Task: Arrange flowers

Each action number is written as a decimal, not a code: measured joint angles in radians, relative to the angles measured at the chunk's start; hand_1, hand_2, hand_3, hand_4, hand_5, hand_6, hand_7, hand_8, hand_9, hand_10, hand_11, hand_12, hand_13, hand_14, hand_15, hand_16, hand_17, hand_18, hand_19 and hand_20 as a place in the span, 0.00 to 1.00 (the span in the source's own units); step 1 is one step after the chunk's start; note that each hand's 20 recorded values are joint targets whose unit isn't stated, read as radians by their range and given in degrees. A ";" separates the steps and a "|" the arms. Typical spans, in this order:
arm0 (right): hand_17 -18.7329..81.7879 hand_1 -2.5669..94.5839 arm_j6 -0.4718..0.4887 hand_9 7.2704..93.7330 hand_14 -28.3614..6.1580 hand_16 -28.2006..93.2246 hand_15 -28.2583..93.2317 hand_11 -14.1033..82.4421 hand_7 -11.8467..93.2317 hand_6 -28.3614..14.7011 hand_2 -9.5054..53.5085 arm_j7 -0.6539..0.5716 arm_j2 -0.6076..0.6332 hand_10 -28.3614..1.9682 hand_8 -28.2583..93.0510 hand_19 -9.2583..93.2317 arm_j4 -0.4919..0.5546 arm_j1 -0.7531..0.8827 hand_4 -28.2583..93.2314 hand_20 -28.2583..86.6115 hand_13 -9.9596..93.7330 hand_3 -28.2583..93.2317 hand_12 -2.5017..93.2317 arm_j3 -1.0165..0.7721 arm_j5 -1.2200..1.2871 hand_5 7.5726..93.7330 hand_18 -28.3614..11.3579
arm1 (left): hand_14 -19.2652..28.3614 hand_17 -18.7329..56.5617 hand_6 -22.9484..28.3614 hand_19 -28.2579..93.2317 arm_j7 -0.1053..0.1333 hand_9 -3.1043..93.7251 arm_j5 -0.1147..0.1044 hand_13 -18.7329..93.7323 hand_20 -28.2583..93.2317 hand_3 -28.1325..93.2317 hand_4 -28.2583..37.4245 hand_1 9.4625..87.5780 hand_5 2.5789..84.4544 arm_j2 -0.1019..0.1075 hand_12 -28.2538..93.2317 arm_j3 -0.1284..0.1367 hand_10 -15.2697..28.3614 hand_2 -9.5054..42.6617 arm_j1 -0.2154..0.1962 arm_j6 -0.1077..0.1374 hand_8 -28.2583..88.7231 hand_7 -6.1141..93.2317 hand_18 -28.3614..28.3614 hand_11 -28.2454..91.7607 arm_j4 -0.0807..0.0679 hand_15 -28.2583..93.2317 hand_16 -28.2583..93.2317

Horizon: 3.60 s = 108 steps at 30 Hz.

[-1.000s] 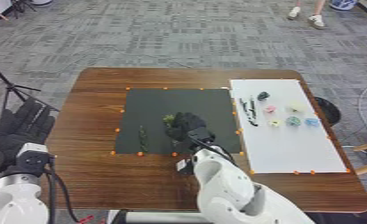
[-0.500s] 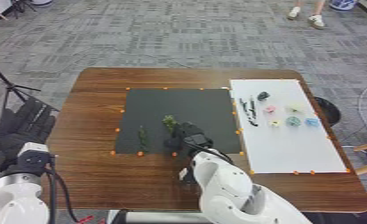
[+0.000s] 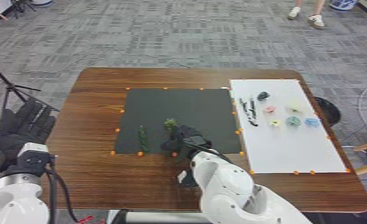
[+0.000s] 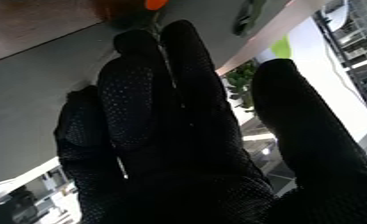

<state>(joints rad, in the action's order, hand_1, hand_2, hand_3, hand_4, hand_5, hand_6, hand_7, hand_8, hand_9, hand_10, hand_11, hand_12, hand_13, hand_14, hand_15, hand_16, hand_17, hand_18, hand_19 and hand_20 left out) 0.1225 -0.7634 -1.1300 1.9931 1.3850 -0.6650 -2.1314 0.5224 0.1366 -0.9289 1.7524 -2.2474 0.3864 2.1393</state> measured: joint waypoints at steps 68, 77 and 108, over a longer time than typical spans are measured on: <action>0.60 0.33 0.063 0.66 0.33 0.62 0.84 0.65 0.22 0.46 0.00 -0.178 0.223 0.27 0.16 1.00 -0.208 -0.135 0.00 0.59 0.72 0.78 0.44 -0.243 -0.135 0.65 0.01 | 0.68 0.18 0.61 0.44 0.046 0.34 -0.015 0.36 0.32 0.86 0.00 0.18 0.48 -0.021 0.30 0.028 0.67 0.53 -0.046 -0.026 0.15 0.23 0.69 0.45 0.019 0.47 0.18; 0.60 0.34 0.134 0.65 0.32 0.64 0.84 0.65 0.22 0.45 0.00 -0.130 0.239 0.26 0.16 1.00 -0.281 -0.234 0.00 0.61 0.71 0.77 0.45 -0.115 -0.209 0.64 0.00 | 0.68 0.18 0.61 0.44 0.036 0.34 -0.012 0.36 0.32 0.86 0.00 0.18 0.48 -0.021 0.30 0.023 0.67 0.54 -0.040 -0.027 0.15 0.23 0.69 0.45 0.018 0.47 0.18; 0.59 0.43 0.158 0.69 0.37 0.63 0.85 0.67 0.27 0.52 0.00 -0.088 0.232 0.35 0.15 0.99 -0.384 -0.306 0.00 0.60 0.72 0.82 0.43 -0.041 -0.172 0.68 0.02 | 0.68 0.18 0.61 0.44 0.037 0.34 -0.014 0.36 0.32 0.86 0.00 0.18 0.48 -0.025 0.30 0.037 0.67 0.54 -0.039 -0.033 0.15 0.22 0.69 0.44 0.017 0.47 0.18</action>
<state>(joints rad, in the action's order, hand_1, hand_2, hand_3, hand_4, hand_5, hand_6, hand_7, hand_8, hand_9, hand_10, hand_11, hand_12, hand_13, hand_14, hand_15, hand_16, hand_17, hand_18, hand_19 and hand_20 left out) 0.2808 -0.8512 -0.8980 1.6090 1.0786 -0.7065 -2.3034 0.5593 0.1231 -0.9535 1.7889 -2.2863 0.3531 2.1565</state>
